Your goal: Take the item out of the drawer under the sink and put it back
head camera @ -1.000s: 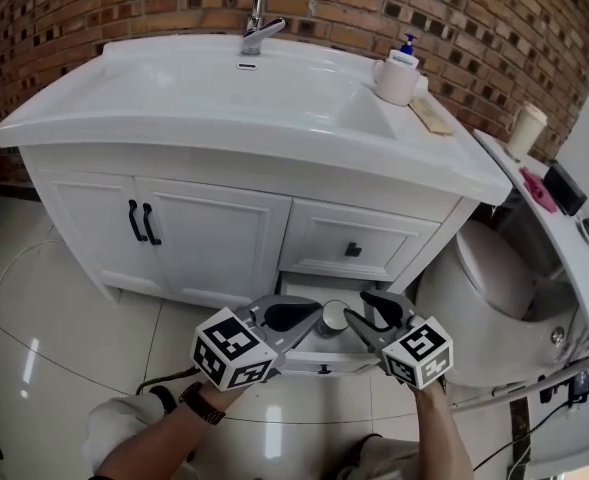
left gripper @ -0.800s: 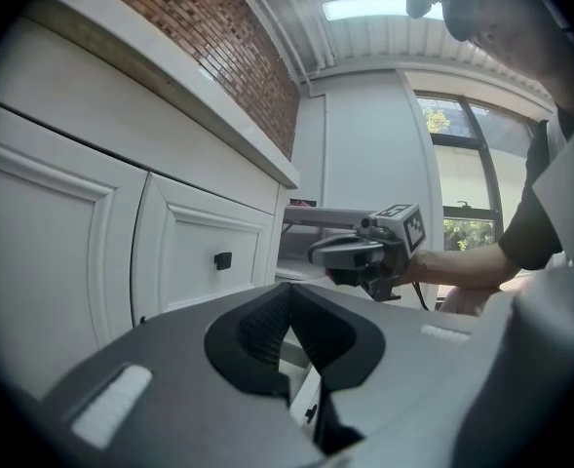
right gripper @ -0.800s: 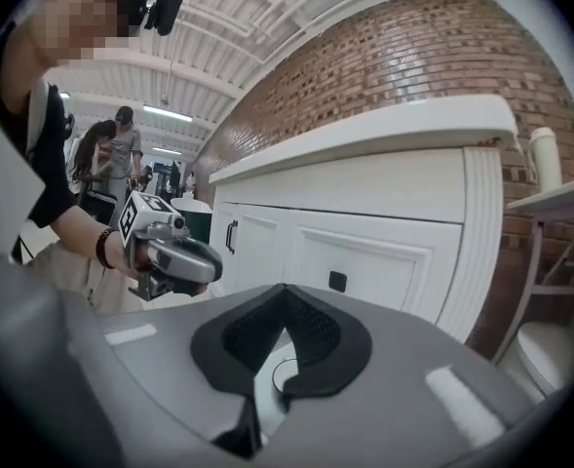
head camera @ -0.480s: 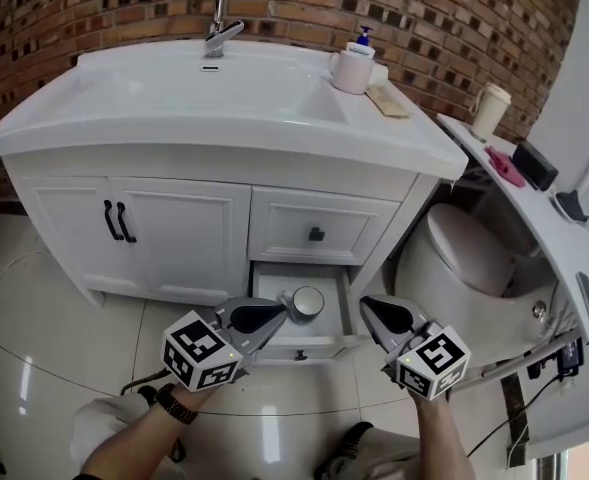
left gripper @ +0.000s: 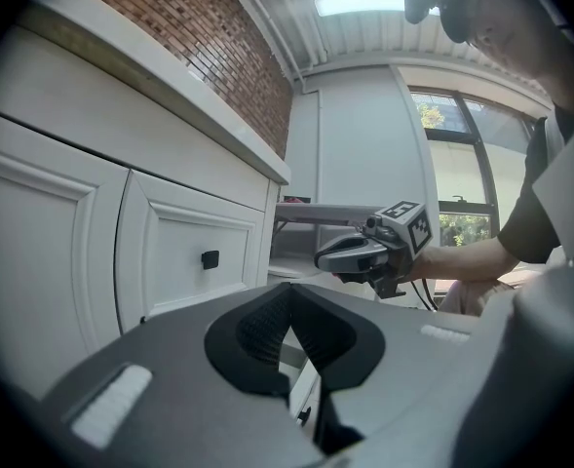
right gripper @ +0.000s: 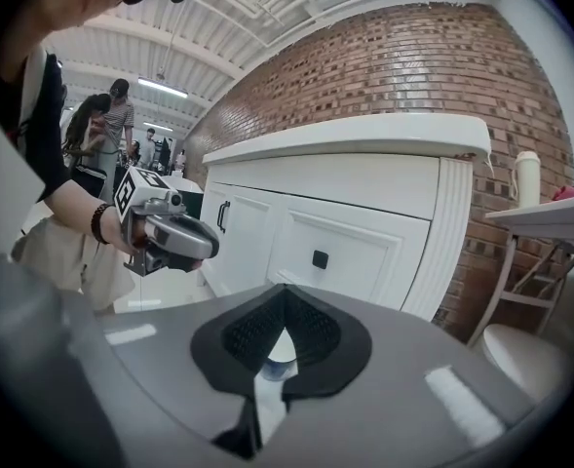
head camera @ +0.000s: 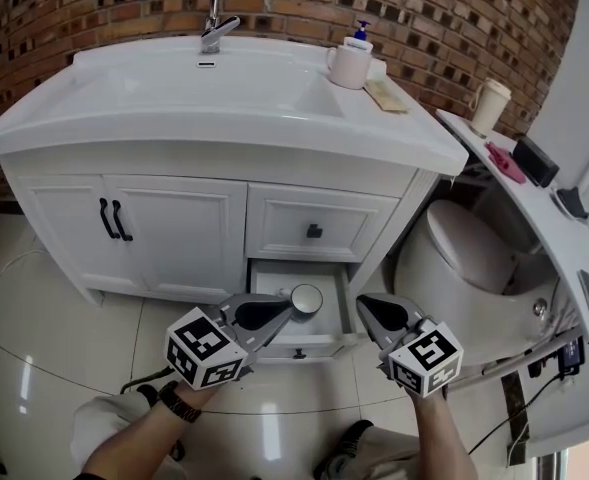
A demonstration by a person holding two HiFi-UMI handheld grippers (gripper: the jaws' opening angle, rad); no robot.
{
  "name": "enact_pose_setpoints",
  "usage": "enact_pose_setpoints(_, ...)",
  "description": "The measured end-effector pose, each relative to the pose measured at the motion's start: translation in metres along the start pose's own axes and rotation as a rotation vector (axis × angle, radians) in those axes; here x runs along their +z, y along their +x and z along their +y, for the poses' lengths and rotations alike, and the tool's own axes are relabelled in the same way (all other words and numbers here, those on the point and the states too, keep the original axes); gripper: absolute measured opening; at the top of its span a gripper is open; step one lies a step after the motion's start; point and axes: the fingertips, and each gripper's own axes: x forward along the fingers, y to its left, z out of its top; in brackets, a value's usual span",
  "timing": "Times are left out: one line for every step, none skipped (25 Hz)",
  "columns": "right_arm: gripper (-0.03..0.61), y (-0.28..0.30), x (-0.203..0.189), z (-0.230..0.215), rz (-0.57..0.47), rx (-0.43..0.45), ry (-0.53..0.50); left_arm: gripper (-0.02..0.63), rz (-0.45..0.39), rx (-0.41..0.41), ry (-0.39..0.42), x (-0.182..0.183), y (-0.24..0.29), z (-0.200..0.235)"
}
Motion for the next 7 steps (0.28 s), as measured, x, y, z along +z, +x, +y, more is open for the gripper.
enact_pose_setpoints(0.000, 0.0011, -0.0014, 0.0003, 0.004, 0.003, 0.003, 0.014, 0.003, 0.000, 0.000, -0.0007, 0.0002, 0.0005)
enact_pose_setpoints(0.000, 0.0024, -0.0030, 0.0002, 0.008, 0.005, 0.007, 0.015, 0.006, 0.001, 0.000, -0.0015, 0.0004, 0.0013)
enact_pose_setpoints(0.000, 0.0037, -0.0047, 0.0001, 0.013, 0.007, 0.010, 0.015, 0.008, 0.001, 0.000, -0.0021, 0.0006, 0.0023)
enact_pose_setpoints(0.000, 0.0050, -0.0062, 0.0000, 0.018, 0.008, 0.011, 0.015, 0.010, 0.002, -0.001, -0.0026, 0.0010, 0.0033)
enact_pose_setpoints(0.000, 0.0061, -0.0076, -0.0001, 0.023, 0.009, 0.011, 0.015, 0.011, 0.002, -0.001, -0.0029, 0.0014, 0.0040)
enact_pose_setpoints(0.000, 0.0070, -0.0086, -0.0001, 0.026, 0.010, 0.009, 0.015, 0.011, 0.001, -0.001, -0.0031, 0.0020, 0.0047)
enact_pose_setpoints(0.000, 0.0079, -0.0095, -0.0001, 0.030, 0.012, 0.006, 0.015, 0.012, 0.000, -0.001, -0.0032, 0.0026, 0.0052)
